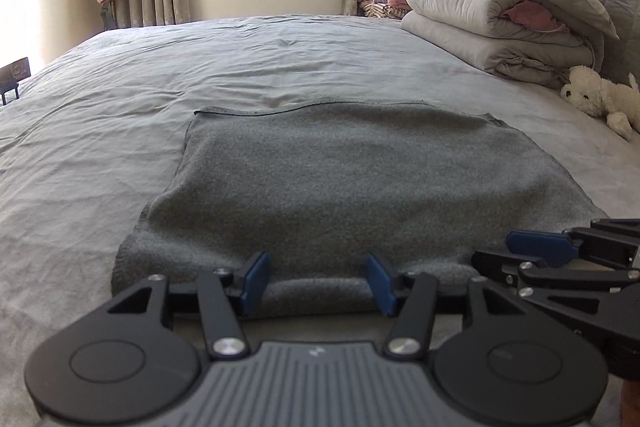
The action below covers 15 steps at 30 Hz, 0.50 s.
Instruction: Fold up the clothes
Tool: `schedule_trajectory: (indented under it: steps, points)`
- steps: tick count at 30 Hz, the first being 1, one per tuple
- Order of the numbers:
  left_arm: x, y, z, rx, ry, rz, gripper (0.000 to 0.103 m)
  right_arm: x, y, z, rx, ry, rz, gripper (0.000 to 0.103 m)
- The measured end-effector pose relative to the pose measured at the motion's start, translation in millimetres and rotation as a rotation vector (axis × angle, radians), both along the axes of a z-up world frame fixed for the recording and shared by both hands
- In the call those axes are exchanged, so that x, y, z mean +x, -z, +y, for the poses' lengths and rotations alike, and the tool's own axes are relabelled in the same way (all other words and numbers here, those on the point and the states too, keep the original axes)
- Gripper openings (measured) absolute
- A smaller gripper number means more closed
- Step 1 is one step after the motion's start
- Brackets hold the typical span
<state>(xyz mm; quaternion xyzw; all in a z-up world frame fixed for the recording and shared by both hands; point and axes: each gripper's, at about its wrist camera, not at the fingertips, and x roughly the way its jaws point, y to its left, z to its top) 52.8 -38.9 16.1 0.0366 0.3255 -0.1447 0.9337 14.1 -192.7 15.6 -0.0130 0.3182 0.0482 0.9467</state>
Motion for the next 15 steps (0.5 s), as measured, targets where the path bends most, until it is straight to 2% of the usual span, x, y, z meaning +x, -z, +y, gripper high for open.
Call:
schedule_trajectory:
  steps: [5, 10, 15]
  points:
    - [3, -3, 11, -0.035, -0.015, 0.019, 0.056, 0, -4, -7, 0.031, 0.005, 0.008, 0.036]
    - [11, -7, 39, -0.078, -0.094, 0.045, 0.056, 0, -11, -29, 0.079, 0.055, 0.022, 0.034]
    - [18, -10, 65, -0.171, -0.146, 0.097, 0.054, -2, -15, -57, 0.097, 0.103, 0.048, 0.034]
